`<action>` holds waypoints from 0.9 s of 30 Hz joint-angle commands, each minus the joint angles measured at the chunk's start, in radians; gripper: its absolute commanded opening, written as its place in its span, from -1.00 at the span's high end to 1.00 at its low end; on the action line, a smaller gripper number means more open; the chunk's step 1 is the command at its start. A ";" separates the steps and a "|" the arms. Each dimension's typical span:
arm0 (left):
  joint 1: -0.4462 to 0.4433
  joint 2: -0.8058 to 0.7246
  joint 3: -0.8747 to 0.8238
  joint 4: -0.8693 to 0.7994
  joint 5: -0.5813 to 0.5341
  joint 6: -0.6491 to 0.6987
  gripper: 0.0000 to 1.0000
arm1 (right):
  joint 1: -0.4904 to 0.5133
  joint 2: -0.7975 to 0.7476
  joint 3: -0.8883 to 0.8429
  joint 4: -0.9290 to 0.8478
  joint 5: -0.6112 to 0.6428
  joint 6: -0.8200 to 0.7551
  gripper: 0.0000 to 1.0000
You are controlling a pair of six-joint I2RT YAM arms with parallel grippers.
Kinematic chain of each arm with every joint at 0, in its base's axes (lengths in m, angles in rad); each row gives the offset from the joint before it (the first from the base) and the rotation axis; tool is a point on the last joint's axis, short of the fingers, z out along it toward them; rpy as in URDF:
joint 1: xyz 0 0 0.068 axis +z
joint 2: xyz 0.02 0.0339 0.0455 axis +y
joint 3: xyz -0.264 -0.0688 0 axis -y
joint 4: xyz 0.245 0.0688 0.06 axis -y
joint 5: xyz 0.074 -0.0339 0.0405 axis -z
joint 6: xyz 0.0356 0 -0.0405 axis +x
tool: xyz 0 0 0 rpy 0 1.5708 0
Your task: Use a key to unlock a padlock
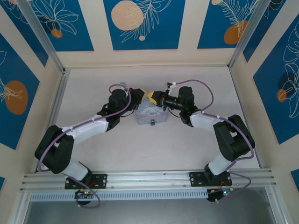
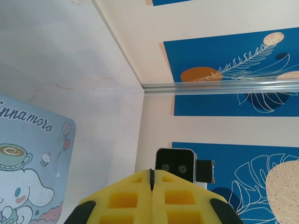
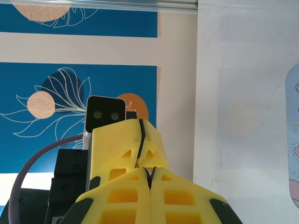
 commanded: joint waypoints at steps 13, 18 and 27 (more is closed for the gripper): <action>-0.030 -0.052 -0.014 -0.081 -0.036 0.001 1.00 | -0.033 0.006 -0.016 0.019 0.051 0.008 1.00; -0.024 -0.072 0.005 -0.134 -0.055 0.074 0.27 | -0.045 -0.010 -0.043 0.021 0.043 0.003 1.00; 0.011 -0.159 0.063 -0.429 -0.037 0.333 -0.99 | -0.089 -0.123 -0.138 -0.069 0.026 -0.073 1.00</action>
